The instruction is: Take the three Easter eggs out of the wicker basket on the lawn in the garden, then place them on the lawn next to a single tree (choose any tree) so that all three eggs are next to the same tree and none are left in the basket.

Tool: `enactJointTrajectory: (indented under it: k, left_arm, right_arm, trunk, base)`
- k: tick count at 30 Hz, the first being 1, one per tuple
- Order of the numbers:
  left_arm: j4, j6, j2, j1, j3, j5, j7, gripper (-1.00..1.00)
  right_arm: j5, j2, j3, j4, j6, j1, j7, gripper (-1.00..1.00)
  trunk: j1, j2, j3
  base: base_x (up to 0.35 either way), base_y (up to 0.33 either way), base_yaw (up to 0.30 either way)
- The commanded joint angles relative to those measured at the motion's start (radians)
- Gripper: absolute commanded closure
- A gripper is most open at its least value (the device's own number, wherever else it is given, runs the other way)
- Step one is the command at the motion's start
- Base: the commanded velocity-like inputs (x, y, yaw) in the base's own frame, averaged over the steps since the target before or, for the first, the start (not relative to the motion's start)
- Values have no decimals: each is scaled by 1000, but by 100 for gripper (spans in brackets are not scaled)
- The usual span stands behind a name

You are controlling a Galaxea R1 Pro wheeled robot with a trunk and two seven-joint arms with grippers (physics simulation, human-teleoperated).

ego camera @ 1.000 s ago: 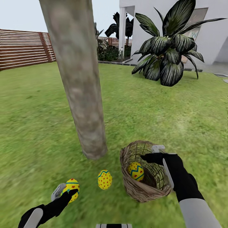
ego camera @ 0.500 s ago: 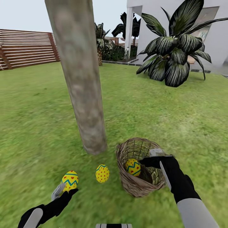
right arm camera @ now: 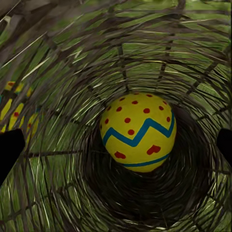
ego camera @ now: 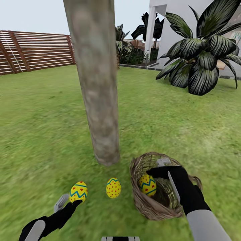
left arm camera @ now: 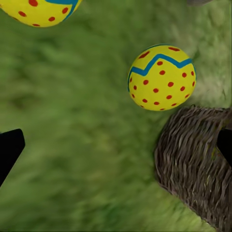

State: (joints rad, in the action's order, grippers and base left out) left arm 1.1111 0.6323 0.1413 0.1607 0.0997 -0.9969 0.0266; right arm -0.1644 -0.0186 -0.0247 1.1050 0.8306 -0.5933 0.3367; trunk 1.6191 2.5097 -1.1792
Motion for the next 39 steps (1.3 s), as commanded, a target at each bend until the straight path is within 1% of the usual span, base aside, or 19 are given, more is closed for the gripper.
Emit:
enactJointTrajectory:
  k: [1,4,7,9,11,12,14,15,22,27,33,39]
  left_arm:
    - [1,6,0,0,2,-6,3,-100]
    - [1,6,0,0,2,-6,4,-100]
    - [1,7,-3,0,2,-8,0,-100]
    - [1,10,-8,0,4,-10,0,-100]
    - [5,13,-10,0,15,-22,0,-100]
    - [13,17,-10,0,32,-37,-4,-100]
    - [17,20,-7,0,39,-43,-8,-100]
    - [33,22,-6,0,43,-49,-10,-100]
    - [71,26,-4,-1,47,-53,-7,-100]
    - [78,38,-9,-2,50,-47,2,-100]
    - [78,30,-7,-2,51,-44,-5,-100]
    - [76,34,-4,-2,51,-51,-10,-100]
  right_arm:
    - [-11,0,-1,-1,3,0,9,-100]
    - [-11,0,0,-23,2,-1,7,-100]
    - [-11,1,0,-61,0,-18,-5,-100]
    - [-11,1,0,-103,-1,-37,-18,-100]
    - [-11,3,0,-145,-3,-56,-26,-100]
    - [-11,4,0,-179,-4,-70,-30,-100]
    - [-11,4,1,-194,-4,-77,-32,-100]
    - [-11,4,1,-207,-5,-82,-33,-100]
    - [-11,5,2,-233,-11,-94,-35,-100]
    - [-11,6,2,-294,-112,-108,-36,-100]
    - [-9,6,2,-314,-146,-116,-36,-100]
    - [-11,5,4,-329,-221,-117,-35,-100]
  trunk:
    - [0,0,-1]
    - [0,0,-1]
    - [0,0,-1]
    - [0,0,-1]
    - [0,0,-1]
    - [0,0,-1]
    - [0,0,-1]
    - [1,1,-5]
    - [4,2,-32]
    - [6,3,-51]
    - [9,5,-74]
    - [12,6,-98]
  base:
    - [289,-144,41]
    - [271,-136,24]
    - [126,-64,9]
    - [57,-29,4]
    - [29,-15,2]
    - [13,-7,1]
    - [10,-5,1]
    - [4,-2,0]
    - [1,-1,0]
    - [0,0,0]
    - [0,0,0]
    - [0,0,0]
